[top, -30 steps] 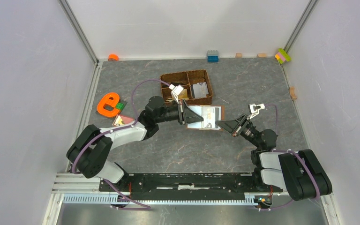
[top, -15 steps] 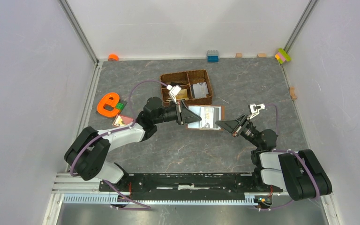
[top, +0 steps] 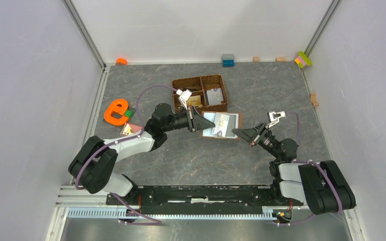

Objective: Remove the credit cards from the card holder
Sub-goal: Remove the credit card from the card holder.

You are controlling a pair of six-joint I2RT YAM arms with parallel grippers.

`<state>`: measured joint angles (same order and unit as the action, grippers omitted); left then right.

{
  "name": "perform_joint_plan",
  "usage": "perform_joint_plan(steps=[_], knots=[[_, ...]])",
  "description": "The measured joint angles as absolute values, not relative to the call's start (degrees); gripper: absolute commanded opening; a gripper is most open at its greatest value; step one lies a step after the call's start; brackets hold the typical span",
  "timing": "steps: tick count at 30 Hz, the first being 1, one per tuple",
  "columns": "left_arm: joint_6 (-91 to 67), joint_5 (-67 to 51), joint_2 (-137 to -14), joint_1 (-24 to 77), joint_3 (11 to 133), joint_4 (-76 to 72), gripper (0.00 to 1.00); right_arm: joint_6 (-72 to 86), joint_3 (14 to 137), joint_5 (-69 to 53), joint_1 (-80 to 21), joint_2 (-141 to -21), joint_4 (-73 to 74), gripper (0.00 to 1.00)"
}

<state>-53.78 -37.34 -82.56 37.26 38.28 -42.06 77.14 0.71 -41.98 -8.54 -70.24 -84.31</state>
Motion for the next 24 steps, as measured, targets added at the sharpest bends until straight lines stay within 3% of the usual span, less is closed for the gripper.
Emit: perform_joint_plan(steps=[9,16,20,24], knots=[[-54.61,-38.79,-85.76,38.46,38.98,-42.52,0.33,77.17,0.6,-41.98,-8.49,-70.24,-84.31,0.07],[-56.23,-41.01,-89.45,38.68,41.08,-42.57,0.26,77.14,0.6,-41.95,-8.49,-70.24,-84.29,0.07],[-57.08,-41.87,-90.5,38.76,41.63,-42.54,0.05,77.17,0.6,-41.98,-8.49,-70.24,-84.29,0.06],[-57.52,-42.46,-90.72,38.74,41.78,-42.94,0.02,77.17,0.6,-41.95,-8.49,-70.24,-84.2,0.05]])
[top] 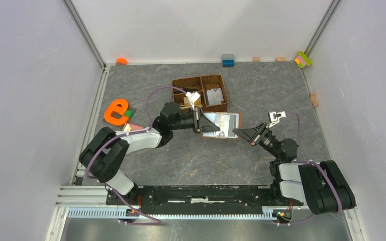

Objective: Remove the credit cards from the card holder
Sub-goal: Remove the credit card from the card holder, then place the card holder at the center of the board.

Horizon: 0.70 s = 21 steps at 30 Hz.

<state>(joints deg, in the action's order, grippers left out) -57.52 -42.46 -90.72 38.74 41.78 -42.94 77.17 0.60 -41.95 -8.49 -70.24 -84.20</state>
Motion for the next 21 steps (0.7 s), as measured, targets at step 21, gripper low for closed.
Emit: perform_joint_plan(steps=[21], knots=[[-54.08,-21.39,-69.87,30.94,32.18,-29.63,0.02,54.72,4.97,-36.34,-9.65,-72.05,-64.64,0.01]])
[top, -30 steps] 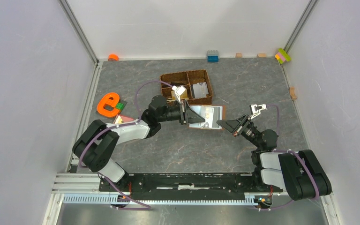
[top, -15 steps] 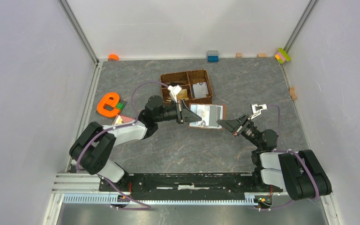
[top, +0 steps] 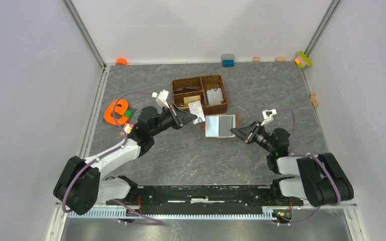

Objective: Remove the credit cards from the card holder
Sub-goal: Place the card holder at the center of the board, then place the credit card in the storage box.

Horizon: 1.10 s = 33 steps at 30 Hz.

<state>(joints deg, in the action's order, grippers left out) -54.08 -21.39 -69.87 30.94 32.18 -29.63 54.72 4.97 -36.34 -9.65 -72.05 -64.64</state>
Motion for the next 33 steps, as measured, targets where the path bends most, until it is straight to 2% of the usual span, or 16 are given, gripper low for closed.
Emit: perform_joint_plan(steps=[4,5,6,8,9,11,16,22,30,33], knots=[[-53.43,-20.53,-69.93,30.94,32.16,-29.67,0.02,52.49,7.79,-35.92,-12.93,-79.4,-61.54,0.05],[-53.43,-20.58,-70.5,30.94,32.16,-29.69,0.02,51.96,8.91,-35.92,-13.87,-81.45,-60.64,0.09],[-53.43,-20.67,-71.09,30.94,32.16,-29.67,0.02,51.53,9.89,-35.94,-14.68,-83.15,-59.92,0.15],[-53.43,-21.04,-72.31,30.94,32.16,-29.65,0.02,50.85,11.81,-36.05,-16.05,-86.15,-58.52,0.35],[-53.43,-21.1,-72.84,30.94,32.16,-29.63,0.02,50.76,12.47,-36.07,-16.45,-87.07,-58.04,0.42],[-53.43,-21.39,-73.69,30.94,32.18,-29.63,0.02,49.95,13.47,-36.1,-17.04,-88.05,-56.9,0.49],[-53.47,-22.81,-75.48,30.94,32.21,-30.02,0.02,45.93,14.31,-34.59,-17.12,-84.51,-50.33,0.55],[-53.71,-26.57,-79.13,31.66,33.28,-33.34,0.02,41.28,14.33,-32.4,-17.15,-72.82,-45.69,0.62],[-53.69,-28.6,-80.01,35.14,34.15,-35.77,0.02,43.86,11.77,-35.83,-17.23,-69.36,-56.58,0.62],[-53.49,-29.76,-80.18,36.86,35.38,-36.14,0.02,46.61,10.83,-37.69,-17.76,-70.87,-62.13,0.57]])
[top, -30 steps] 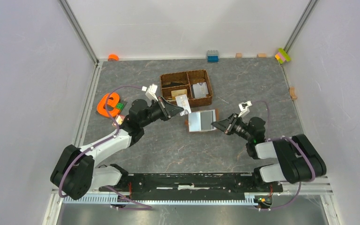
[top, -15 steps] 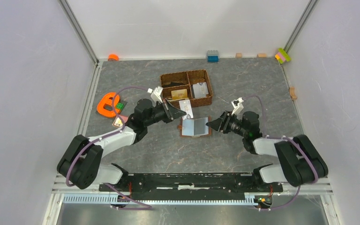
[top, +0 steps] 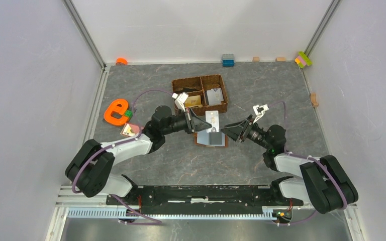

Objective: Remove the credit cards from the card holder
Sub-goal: Place the credit card in the storage box.

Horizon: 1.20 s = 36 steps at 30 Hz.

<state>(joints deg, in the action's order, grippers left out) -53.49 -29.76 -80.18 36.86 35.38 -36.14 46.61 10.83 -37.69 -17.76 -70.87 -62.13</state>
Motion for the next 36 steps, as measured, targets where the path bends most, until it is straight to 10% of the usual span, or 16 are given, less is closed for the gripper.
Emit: perform_joint_plan(steps=[14,26,36], knots=[[-52.47,-32.08,-81.65,39.81,37.95,-36.91,0.08,55.86,10.35,-42.09,-20.45,-76.73,-79.75,0.0],[-46.54,-24.58,-79.02,39.88,38.46,-25.76,0.57,62.98,10.63,-44.03,-19.38,-82.74,-82.56,0.0],[-39.72,-3.53,-70.76,39.9,40.47,-10.04,0.97,41.98,30.04,-33.74,-18.31,-80.73,-45.8,0.0]])
